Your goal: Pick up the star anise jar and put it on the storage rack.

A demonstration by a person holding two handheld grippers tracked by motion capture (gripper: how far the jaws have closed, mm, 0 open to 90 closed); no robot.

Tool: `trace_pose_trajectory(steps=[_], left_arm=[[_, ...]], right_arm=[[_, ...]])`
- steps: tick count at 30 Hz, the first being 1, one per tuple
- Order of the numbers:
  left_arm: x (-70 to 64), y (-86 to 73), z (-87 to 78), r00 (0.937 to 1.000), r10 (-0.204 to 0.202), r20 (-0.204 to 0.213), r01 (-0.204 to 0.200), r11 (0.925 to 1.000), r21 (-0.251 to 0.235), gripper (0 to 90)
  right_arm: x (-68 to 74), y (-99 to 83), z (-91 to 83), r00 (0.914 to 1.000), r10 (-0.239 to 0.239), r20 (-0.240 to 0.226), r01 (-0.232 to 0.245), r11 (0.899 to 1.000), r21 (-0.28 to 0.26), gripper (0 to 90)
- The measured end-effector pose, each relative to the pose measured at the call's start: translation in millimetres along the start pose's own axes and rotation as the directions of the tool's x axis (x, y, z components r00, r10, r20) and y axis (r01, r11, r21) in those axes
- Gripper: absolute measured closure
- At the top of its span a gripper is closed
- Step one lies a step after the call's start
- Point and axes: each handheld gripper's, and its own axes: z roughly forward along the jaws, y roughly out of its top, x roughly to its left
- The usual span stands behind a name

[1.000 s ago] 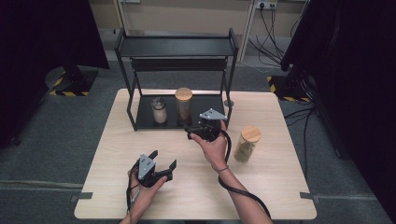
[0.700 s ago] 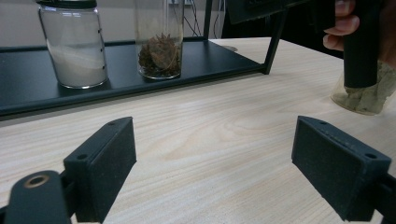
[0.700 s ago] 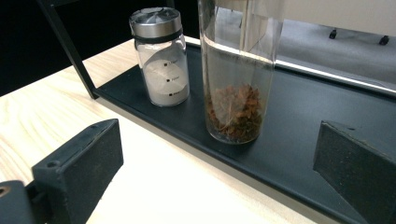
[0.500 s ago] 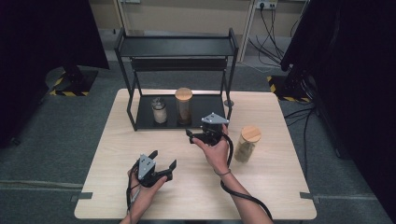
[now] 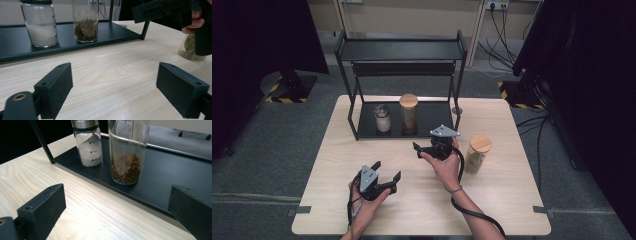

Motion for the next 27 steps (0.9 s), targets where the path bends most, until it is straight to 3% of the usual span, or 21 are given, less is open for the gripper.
trace_pose_trajectory(steps=[27], left_arm=[[-0.3, 0.0, 0.0, 1.0000, 0.002, -0.002, -0.002, 1.0000, 0.000, 13.3]], right_arm=[[0.2, -20.6, -14.4, 0.9999, 0.010, -0.006, -0.010, 1.000, 0.018, 1.9]])
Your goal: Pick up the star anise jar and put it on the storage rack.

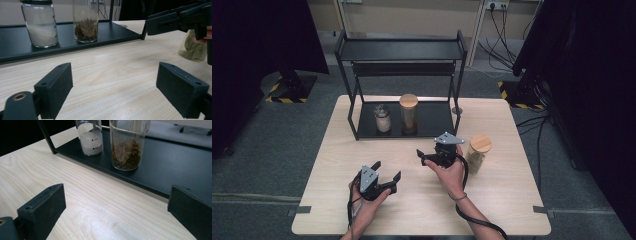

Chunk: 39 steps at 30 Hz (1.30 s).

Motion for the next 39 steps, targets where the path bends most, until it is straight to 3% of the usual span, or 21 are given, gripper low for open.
trace_pose_trajectory(steps=[39], left_arm=[[-1.3, -0.2, 0.1, 1.0000, -0.007, 0.004, 0.007, 1.0000, -0.001, 13.3]], right_arm=[[0.7, -29.4, -21.7, 1.0000, 0.000, -0.007, 0.000, 1.000, 0.028, 1.9]])
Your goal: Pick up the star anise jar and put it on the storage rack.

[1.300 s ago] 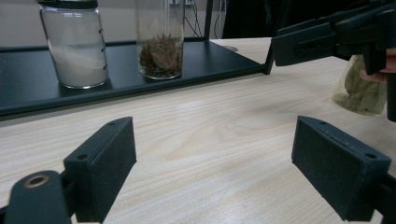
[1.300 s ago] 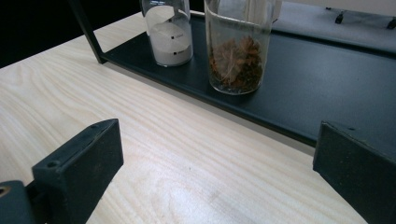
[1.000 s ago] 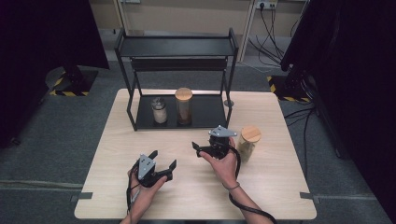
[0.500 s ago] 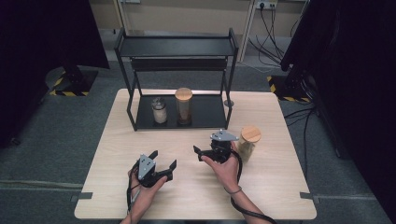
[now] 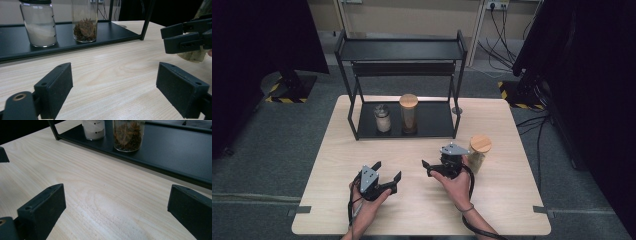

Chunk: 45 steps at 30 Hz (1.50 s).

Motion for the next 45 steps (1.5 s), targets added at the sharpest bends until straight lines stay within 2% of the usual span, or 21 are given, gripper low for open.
trace_pose_trajectory(steps=[45], left_arm=[[0.0, -0.1, -0.2, 1.0000, -0.003, -0.003, 0.003, 1.0000, -0.002, 13.3]], right_arm=[[4.4, -31.6, -22.5, 0.9998, 0.008, -0.017, -0.008, 1.000, 0.026, 1.9]])
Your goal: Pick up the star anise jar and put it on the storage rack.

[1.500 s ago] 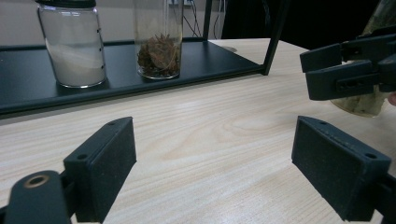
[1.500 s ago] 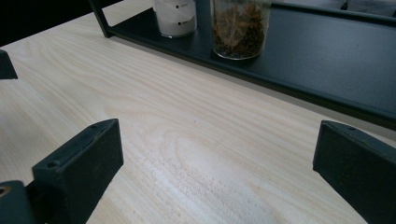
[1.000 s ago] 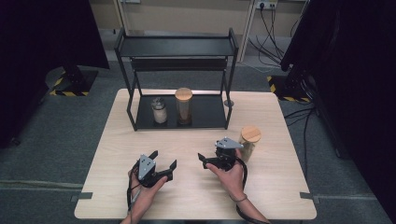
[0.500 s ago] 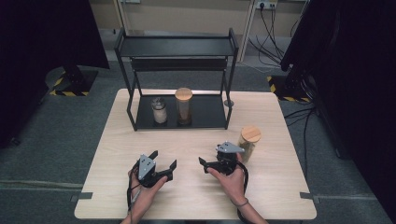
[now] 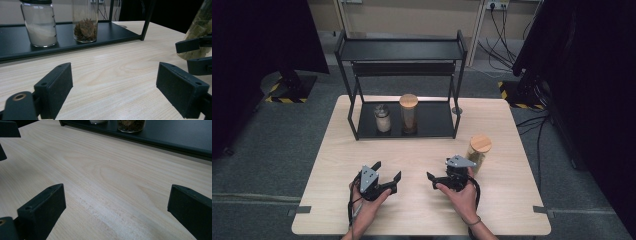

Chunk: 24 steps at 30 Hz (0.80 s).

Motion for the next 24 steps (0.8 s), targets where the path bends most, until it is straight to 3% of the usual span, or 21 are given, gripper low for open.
trace_pose_trajectory(steps=[24], left_arm=[[0.1, 0.1, 0.2, 1.0000, -0.002, 0.001, 0.002, 1.0000, 0.001, 13.2]], right_arm=[[2.4, -11.6, -17.6, 0.9998, 0.018, -0.008, -0.018, 1.000, 0.002, 1.9]])
